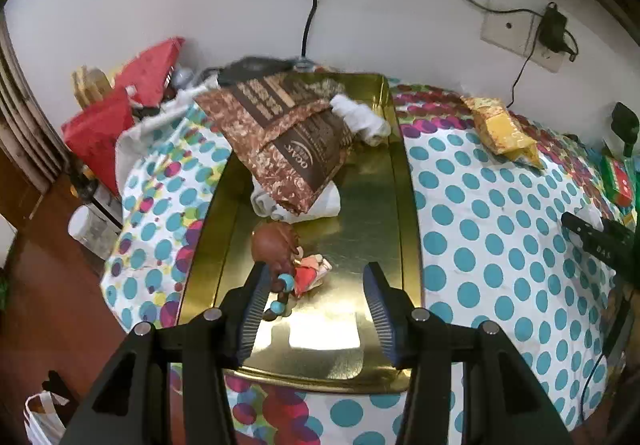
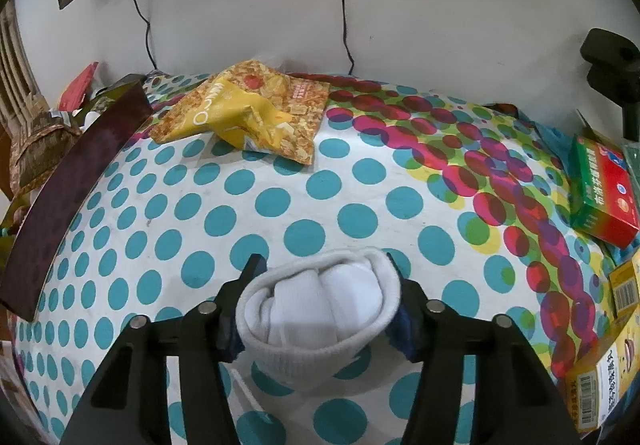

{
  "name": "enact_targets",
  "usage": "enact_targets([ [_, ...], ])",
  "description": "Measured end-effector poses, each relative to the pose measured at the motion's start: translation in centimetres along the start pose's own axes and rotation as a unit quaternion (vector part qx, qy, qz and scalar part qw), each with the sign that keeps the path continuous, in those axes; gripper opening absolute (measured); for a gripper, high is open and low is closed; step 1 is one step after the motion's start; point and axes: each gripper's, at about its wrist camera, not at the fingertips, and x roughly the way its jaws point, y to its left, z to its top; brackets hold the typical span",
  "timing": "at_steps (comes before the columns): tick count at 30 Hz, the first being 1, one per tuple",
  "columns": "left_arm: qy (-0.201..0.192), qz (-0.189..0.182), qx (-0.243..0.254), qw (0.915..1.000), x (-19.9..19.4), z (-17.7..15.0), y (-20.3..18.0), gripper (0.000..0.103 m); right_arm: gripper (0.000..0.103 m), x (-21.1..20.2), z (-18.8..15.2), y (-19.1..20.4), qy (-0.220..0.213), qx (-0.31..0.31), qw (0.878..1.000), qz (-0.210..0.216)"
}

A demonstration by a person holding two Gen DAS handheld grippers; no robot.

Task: Organize objects
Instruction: 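Lower the white sock ball into the gold tin and open the right tool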

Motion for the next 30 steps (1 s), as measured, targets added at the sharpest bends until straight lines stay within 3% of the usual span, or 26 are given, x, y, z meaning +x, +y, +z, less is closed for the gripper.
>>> enact_targets([
  [10, -0.061, 0.01, -0.007, 0.9981, -3.7, -1.9, -0.6, 0.049, 0.051, 0.0, -0.1, 0.0, -0.001, -0.002, 1.0, -0.006],
  [19, -0.088, 0.008, -0.024, 0.9958, -5.6, -3.8, 1.9, 0.049, 0.051, -0.6, -0.2, 0.8, -0.016, -0.02, 0.999, -0.03],
  [23, -0.097, 0.006, -0.034, 0.9947, -6.3, -4.3, 3.4, 0.049, 0.051, -1.4, 0.2, 1.6, -0.022, 0.01, 1.0, -0.003],
  [30, -0.099, -0.007, -0.073, 0.9924, -6.5, -4.8, 6.4, 0.05, 0.051, -5.6, 2.8, 11.6, -0.061, -0.075, 0.993, 0.063],
])
